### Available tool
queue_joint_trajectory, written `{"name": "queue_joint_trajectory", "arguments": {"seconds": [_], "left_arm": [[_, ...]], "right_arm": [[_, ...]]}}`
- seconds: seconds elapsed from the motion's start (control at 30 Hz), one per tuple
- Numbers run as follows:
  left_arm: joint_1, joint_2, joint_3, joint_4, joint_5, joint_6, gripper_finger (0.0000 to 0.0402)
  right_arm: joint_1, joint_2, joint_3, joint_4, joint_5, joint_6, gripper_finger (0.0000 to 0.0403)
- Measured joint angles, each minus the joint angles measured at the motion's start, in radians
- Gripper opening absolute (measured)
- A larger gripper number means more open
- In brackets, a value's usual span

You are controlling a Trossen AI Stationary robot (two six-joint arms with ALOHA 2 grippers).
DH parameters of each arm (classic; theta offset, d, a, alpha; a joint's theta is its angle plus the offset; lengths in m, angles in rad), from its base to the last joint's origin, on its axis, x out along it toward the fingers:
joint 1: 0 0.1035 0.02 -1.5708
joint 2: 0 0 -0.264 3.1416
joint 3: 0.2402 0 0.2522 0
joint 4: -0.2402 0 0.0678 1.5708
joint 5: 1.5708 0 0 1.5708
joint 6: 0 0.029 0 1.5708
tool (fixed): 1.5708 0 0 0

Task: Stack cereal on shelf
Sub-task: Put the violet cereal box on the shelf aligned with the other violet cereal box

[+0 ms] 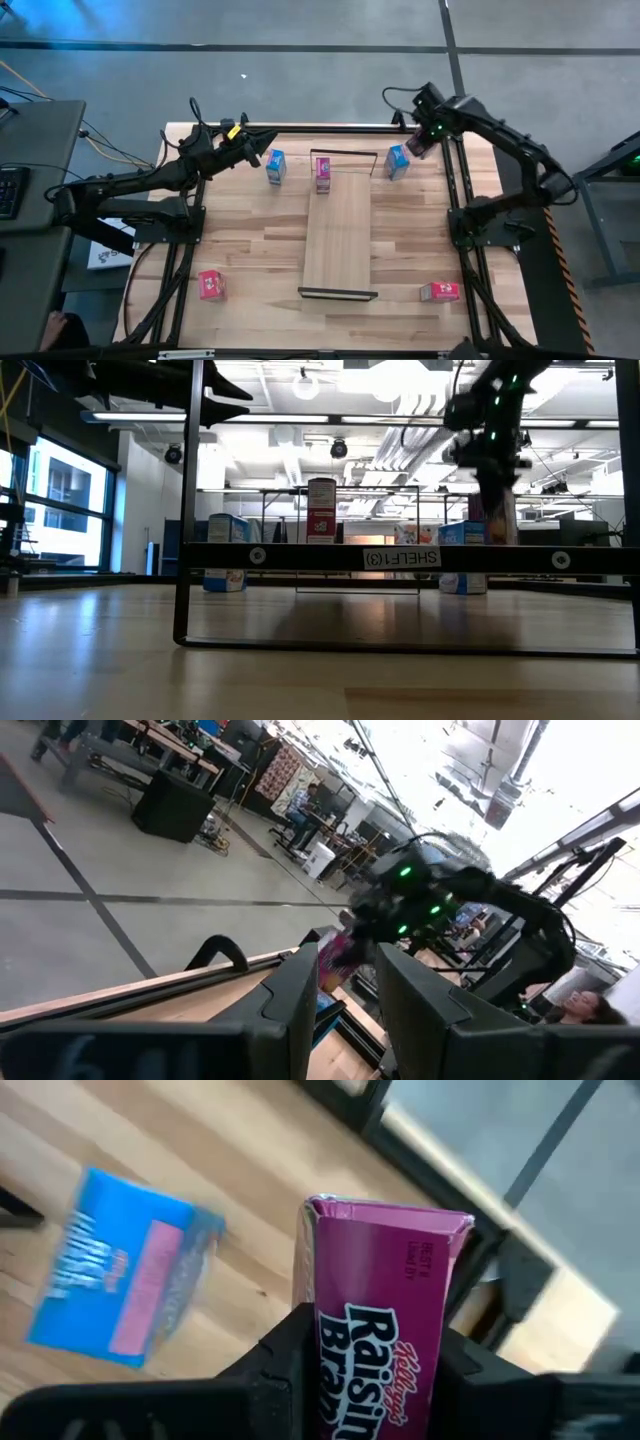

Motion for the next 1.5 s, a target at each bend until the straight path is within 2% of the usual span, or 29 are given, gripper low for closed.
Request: {"name": "queue_joint_trajectory", "arguments": {"seconds": [0.1, 0.37, 0.53, 0.63, 0.73, 0.83, 1.0, 1.17, 1.5], "left_arm": [[0.0, 0.0, 0.0, 0.0, 0.0, -0.001, 0.0097], [0.0, 0.0, 0.0, 0.0, 0.0, -0.001, 0.0097], [0.0, 0.0, 0.0, -0.001, 0.0, -0.001, 0.0097], [-0.001, 0.0, 0.0, -0.001, 0.0, -0.001, 0.0097], [-0.001, 0.0, 0.0, -0.001, 0.0, -0.001, 0.0097], [-0.001, 0.0, 0.0, -0.001, 0.0, -0.001, 0.0097], [-0.002, 0.0, 0.0, -0.001, 0.002, -0.001, 0.0097], [-0.002, 0.0, 0.0, -0.001, 0.004, -0.001, 0.0097], [-0.002, 0.0, 0.0, 0.0, 0.004, -0.001, 0.0097]], "right_arm": [[0.001, -0.043, 0.079, -0.04, -0.017, 0.022, 0.0098], [0.089, -0.095, 0.357, -0.123, -0.255, 0.027, 0.0099], [0.253, -0.093, 0.523, -0.134, -0.393, 0.03, 0.0099], [0.4, -0.072, 0.57, -0.133, -0.425, 0.05, 0.0099], [0.55, -0.033, 0.577, -0.134, -0.421, 0.045, 0.0099], [0.678, 0.028, 0.561, -0.134, -0.365, -0.011, 0.0099], [0.793, 0.157, 0.539, -0.149, -0.248, -0.172, 0.0099], [0.8, 0.287, 0.535, -0.156, -0.136, -0.292, 0.0099], [0.726, 0.485, 0.534, -0.109, -0.136, -0.412, 0.0104]]}}
